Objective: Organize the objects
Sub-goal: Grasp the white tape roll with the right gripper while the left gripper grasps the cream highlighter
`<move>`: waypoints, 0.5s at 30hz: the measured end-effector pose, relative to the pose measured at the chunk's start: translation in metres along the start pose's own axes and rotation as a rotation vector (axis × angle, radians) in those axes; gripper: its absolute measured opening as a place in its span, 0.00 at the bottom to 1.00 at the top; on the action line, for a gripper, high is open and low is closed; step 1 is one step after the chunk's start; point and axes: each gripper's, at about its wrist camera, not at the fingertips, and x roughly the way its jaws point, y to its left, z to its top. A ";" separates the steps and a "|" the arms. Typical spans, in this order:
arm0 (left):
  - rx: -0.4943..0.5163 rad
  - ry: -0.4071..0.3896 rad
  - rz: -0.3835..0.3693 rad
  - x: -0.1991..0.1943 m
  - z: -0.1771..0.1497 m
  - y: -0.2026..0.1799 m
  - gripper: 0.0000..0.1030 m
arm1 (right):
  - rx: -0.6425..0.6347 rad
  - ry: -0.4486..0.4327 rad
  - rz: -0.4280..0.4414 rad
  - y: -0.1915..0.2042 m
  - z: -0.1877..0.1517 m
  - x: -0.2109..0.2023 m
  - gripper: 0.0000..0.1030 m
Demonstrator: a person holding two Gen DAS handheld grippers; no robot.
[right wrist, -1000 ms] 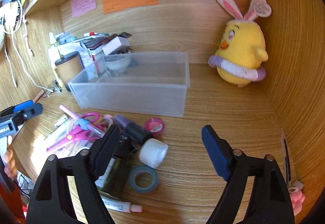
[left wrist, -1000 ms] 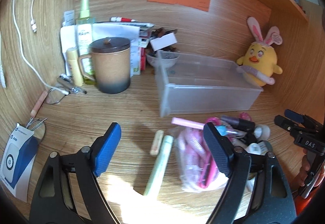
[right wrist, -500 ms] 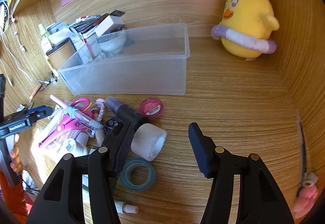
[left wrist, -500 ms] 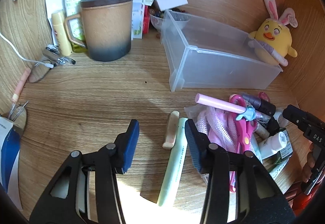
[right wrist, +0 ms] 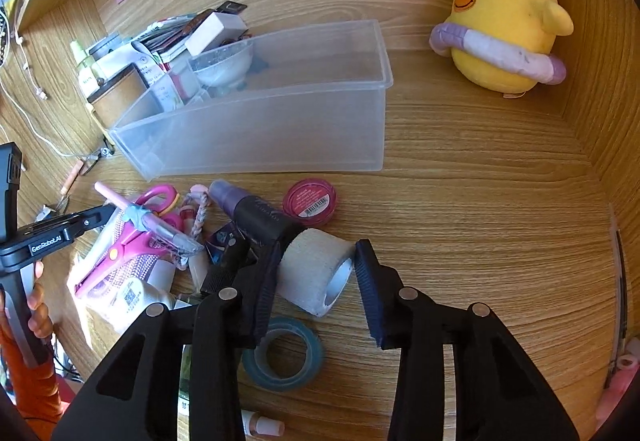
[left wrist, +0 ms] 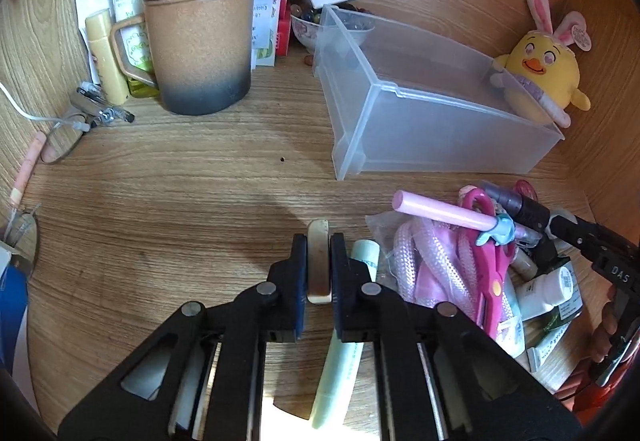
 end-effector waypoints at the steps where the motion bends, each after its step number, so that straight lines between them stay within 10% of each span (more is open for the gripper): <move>1: -0.002 -0.004 -0.005 -0.001 0.001 0.000 0.10 | -0.002 -0.009 -0.004 0.000 0.001 -0.002 0.34; 15: 0.005 -0.216 -0.037 -0.058 0.047 -0.006 0.10 | -0.062 -0.220 -0.034 0.009 0.048 -0.054 0.34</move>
